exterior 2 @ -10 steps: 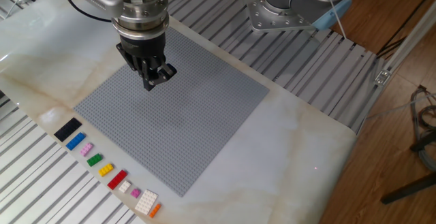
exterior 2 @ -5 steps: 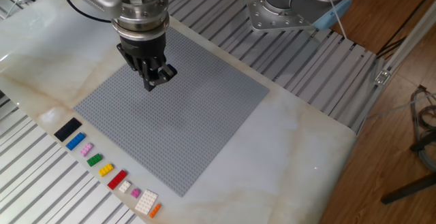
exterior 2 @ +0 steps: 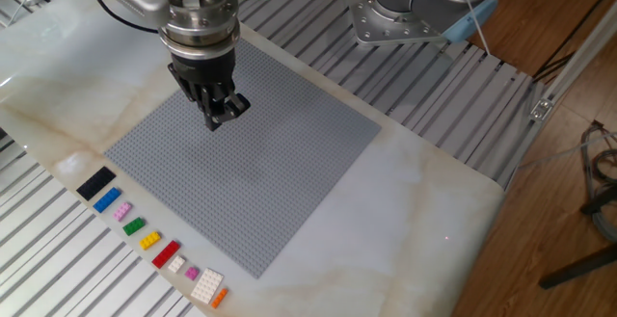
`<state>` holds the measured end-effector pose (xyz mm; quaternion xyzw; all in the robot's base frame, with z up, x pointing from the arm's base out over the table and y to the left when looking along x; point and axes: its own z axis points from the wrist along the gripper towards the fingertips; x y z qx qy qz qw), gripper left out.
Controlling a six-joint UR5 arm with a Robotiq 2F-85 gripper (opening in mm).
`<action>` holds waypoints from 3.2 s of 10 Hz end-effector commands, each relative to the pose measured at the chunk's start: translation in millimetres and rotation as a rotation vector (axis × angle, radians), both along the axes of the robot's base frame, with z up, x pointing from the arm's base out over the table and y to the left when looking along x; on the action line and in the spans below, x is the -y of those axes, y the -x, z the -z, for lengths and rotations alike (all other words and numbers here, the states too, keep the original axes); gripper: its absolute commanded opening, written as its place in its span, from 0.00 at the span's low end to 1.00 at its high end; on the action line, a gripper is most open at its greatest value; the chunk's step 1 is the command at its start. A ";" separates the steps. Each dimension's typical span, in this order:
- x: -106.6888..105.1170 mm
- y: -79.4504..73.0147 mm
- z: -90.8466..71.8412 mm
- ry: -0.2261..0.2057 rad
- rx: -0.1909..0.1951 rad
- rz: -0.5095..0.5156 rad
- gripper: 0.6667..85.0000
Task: Stack small Lego blocks one on top of the other
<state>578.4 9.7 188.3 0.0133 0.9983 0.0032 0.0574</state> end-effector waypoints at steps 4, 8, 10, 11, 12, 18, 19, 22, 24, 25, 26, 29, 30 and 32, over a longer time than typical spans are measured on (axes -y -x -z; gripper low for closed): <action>1.4 -4.3 -7.0 0.032 -0.016 -0.031 0.00; 4.9 -4.9 -8.2 0.047 -0.019 -0.031 0.00; 5.0 -4.9 -8.1 0.047 -0.019 -0.034 0.00; 4.9 -5.1 -8.1 0.048 -0.019 -0.037 0.00; 4.6 -5.2 -8.0 0.048 -0.019 -0.038 0.00; 5.9 -5.1 -8.3 0.053 -0.020 -0.046 0.00; 7.2 -5.6 -8.6 0.059 -0.019 -0.055 0.00; 7.8 -5.8 -9.1 0.062 -0.017 -0.066 0.00; 9.2 -5.6 -9.1 0.067 -0.018 -0.070 0.00; 9.6 -5.7 -9.1 0.068 -0.018 -0.072 0.00; 9.9 -6.2 -9.1 0.070 -0.016 -0.072 0.00; 10.4 -5.7 -8.8 0.071 -0.016 -0.064 0.00; 8.6 -6.7 -9.4 0.067 -0.017 -0.055 0.00; 9.7 -6.3 -10.5 0.075 -0.022 -0.059 0.00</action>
